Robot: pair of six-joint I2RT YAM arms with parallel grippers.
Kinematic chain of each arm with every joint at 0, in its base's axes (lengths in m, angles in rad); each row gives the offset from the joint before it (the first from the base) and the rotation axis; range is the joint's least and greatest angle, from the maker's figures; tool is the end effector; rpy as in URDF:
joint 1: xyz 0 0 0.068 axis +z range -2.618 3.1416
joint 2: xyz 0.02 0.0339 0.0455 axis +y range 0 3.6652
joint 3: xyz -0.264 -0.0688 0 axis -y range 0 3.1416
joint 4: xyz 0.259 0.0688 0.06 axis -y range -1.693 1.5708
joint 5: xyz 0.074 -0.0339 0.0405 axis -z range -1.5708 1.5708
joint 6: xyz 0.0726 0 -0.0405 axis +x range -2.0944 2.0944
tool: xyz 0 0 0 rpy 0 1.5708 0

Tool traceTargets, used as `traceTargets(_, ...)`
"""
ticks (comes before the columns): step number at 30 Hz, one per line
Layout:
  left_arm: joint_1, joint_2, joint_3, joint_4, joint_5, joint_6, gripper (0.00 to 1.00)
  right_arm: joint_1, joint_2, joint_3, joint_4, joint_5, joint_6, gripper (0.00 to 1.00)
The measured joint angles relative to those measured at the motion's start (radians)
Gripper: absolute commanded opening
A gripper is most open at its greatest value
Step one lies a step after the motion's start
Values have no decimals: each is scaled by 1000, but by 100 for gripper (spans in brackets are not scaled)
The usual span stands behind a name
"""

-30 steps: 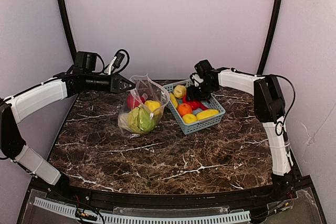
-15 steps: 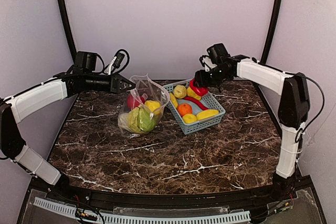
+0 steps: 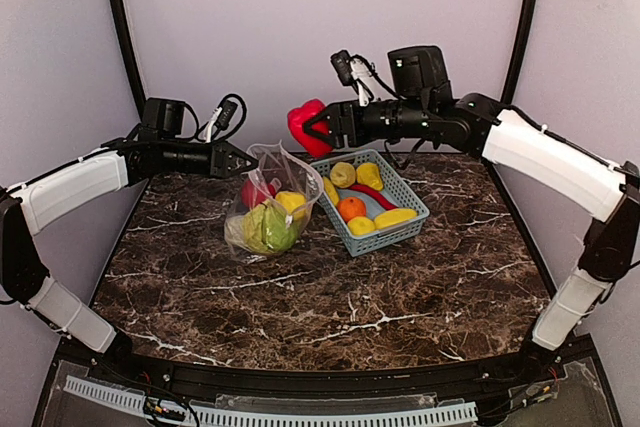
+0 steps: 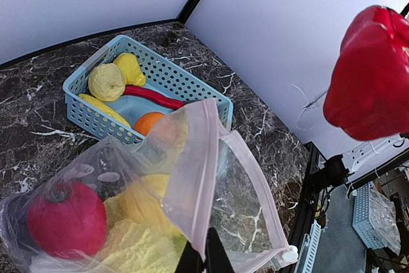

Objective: Place the food in the zip-top bag and seal the zipper
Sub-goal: Place the fake vegetable in the zipper food storage bag.

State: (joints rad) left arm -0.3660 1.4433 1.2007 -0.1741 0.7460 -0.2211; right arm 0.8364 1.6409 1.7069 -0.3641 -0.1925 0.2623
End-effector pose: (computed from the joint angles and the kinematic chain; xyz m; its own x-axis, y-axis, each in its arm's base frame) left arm 0.3266 -0.1780 0.3198 -0.5535 0.0396 -0.8319 0.7390 0.4841 -0.4686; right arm 0.2791 0.3298 0.4111 -0.4108 -0.0752 -0.9086 -0.7709 0.5607 0.3021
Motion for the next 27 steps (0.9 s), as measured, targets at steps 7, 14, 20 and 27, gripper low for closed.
traceTargets(7,0,0,0,0,0,0,1,40,138,30,31,-51,-3,58)
traceTargets(14,0,0,0,0,0,0,1,52,236,31,13,-43,5,58)
traceTargets(20,0,0,0,0,1,0,1,60,301,98,-10,31,31,58)
traceTargets(27,0,0,0,1,3,0,1,69,412,232,-20,116,53,60)
